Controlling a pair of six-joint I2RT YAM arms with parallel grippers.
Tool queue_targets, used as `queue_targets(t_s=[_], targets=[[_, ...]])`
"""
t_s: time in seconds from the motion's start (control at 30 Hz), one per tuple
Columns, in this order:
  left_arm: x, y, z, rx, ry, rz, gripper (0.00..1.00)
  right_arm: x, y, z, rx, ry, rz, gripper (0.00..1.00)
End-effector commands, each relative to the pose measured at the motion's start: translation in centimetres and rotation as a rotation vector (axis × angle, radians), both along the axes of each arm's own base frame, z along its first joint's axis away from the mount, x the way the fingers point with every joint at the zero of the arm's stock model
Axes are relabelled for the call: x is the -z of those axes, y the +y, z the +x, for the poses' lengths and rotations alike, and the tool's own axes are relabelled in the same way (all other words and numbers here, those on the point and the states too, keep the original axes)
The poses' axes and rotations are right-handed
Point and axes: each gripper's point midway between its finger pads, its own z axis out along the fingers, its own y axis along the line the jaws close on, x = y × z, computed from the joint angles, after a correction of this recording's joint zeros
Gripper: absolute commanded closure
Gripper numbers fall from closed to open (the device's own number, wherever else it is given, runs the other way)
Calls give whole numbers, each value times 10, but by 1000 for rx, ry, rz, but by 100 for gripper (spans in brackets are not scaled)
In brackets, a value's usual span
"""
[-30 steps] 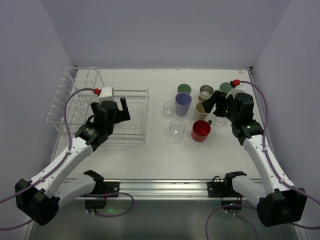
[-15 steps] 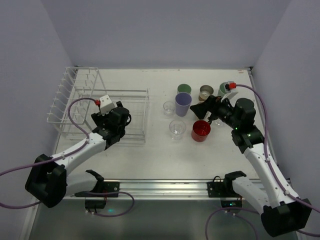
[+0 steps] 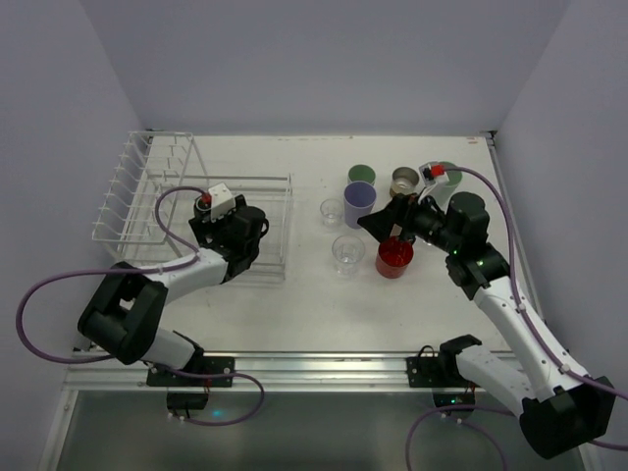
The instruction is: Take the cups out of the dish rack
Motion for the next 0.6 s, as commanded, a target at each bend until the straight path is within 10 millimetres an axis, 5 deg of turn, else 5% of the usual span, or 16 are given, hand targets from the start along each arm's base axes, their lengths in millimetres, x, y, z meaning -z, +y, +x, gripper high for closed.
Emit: queue_targets(t_s=[0.0,0.57], targets=[[-35,12,15,-117,-154,0,0,-12,9,-3,-52,-50,15,8],[-23,31,37,-130,-124,33,0,-4,18,-4,-80,-45,2,7]])
